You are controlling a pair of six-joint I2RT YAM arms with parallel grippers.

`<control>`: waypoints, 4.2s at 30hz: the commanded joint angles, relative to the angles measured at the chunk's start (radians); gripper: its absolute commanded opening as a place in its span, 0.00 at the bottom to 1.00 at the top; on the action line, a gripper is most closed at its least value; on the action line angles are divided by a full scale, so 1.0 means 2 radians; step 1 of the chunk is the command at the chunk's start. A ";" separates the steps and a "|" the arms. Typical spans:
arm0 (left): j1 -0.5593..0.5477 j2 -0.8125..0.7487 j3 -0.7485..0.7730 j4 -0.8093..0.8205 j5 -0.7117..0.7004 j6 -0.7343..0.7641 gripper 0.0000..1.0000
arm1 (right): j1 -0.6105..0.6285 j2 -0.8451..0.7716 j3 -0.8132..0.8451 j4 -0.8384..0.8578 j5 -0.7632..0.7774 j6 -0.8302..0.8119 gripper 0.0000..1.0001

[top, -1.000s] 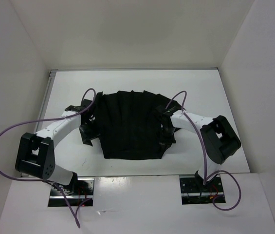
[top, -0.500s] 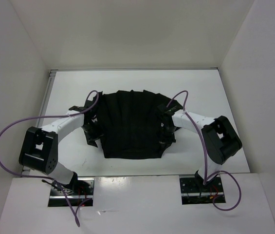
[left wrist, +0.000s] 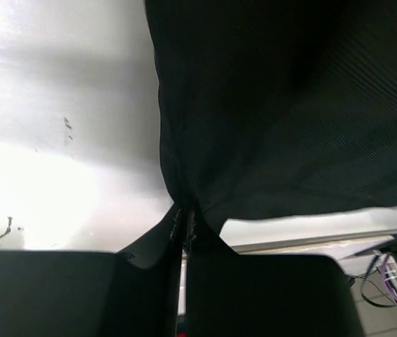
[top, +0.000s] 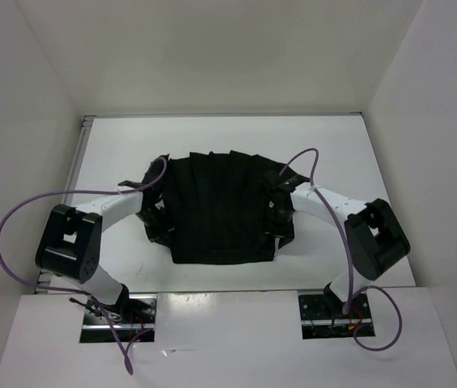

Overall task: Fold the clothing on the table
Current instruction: Flatten the skirt out, then fold the skirt

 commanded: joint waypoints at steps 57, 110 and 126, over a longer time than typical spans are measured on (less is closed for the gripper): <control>0.063 0.175 0.292 0.117 0.074 -0.032 0.00 | -0.140 0.174 0.279 0.107 0.117 0.059 0.33; 0.129 0.059 0.074 0.122 0.039 -0.035 0.00 | -0.184 0.085 0.126 0.111 0.135 0.049 0.46; 0.129 0.077 0.074 0.126 0.048 -0.030 0.00 | -0.169 0.120 0.147 0.143 0.012 0.044 0.49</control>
